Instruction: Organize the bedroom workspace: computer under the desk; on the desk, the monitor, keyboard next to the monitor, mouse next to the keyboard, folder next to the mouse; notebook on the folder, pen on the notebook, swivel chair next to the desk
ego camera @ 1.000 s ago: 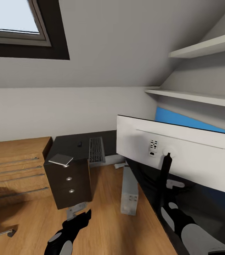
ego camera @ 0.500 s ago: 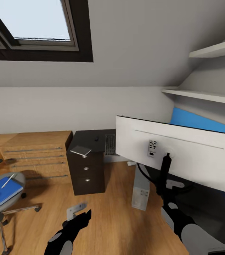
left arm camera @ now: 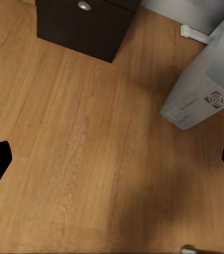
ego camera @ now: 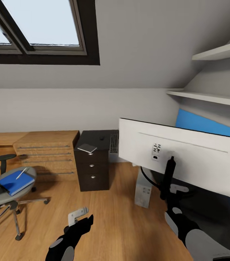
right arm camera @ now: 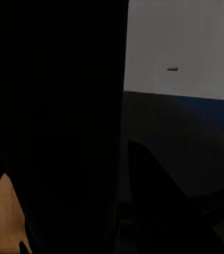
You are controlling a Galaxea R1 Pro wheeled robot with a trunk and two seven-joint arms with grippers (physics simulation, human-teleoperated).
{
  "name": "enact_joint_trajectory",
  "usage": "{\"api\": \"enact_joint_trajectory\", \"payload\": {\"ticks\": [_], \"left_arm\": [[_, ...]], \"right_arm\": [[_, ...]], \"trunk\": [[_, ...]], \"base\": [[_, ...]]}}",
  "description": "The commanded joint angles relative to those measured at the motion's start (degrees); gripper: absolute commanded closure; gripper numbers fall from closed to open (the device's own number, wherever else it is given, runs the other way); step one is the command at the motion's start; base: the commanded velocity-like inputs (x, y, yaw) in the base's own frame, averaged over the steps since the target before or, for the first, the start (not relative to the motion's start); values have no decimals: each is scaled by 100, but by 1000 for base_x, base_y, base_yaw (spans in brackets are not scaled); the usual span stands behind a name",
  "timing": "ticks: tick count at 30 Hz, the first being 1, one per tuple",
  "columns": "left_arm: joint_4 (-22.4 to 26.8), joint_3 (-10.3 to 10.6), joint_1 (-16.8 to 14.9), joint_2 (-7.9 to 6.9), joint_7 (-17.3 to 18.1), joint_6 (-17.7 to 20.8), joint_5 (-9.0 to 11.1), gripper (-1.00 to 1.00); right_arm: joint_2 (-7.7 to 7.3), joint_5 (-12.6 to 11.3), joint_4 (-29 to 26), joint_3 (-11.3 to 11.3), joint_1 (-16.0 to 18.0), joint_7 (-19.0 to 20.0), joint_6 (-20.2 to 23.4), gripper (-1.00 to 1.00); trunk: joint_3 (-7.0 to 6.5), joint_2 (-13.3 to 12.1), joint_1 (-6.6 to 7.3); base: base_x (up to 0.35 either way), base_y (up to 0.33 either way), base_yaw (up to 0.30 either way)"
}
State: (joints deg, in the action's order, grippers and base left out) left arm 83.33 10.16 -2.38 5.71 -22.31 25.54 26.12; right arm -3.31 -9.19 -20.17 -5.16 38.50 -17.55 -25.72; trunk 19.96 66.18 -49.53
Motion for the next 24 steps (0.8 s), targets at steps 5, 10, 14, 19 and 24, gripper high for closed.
{"api": "enact_joint_trajectory", "payload": {"ticks": [5,10,14,19,24], "left_arm": [[8,9,-1,0,-54,12,60,-100],[8,6,-4,0,-54,12,60,-100],[8,6,-3,0,-54,12,60,-100],[8,5,-2,0,-54,12,60,-100],[8,2,-3,0,-54,12,60,-100]], "right_arm": [[-3,14,-29,-47,9,-20,-15,100],[-3,14,-28,-47,9,-20,-20,100],[-3,14,-23,-47,9,-20,-20,100],[-3,14,-23,-48,9,-20,-20,100],[-1,14,-23,-51,9,-20,-20,100]], "trunk": [[6,6,3],[6,6,3],[6,6,3],[6,6,3],[6,6,3]], "base": [[-256,-245,0],[-231,-260,0],[-224,-266,0],[-223,-266,0],[-226,-229,0]]}}
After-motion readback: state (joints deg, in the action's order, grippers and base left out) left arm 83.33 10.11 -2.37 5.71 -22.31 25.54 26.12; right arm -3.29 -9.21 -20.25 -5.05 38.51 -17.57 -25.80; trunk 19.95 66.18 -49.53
